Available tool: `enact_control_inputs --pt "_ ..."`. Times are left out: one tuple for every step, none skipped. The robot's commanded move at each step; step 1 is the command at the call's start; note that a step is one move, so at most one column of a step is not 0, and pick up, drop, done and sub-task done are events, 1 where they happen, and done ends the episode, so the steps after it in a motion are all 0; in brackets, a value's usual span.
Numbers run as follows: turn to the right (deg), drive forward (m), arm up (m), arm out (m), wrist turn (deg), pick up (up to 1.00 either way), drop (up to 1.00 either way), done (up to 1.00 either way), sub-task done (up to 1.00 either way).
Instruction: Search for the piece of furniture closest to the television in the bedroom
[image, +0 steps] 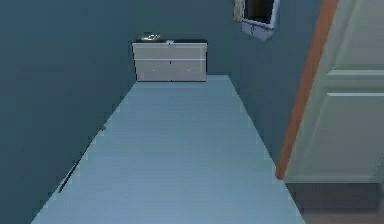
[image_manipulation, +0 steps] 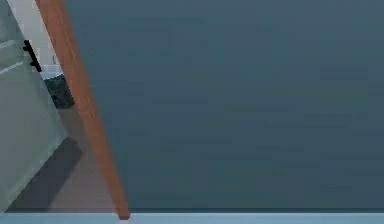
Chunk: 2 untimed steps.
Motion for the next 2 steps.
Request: enact_control_inputs --pt "9.0 0.00 0.00 0.00 0.0 0.00 0.00 0.00 0.00" --pt "0.0 1.00 0.00 0.00 0.0 0.00 0.00 0.00 0.00"
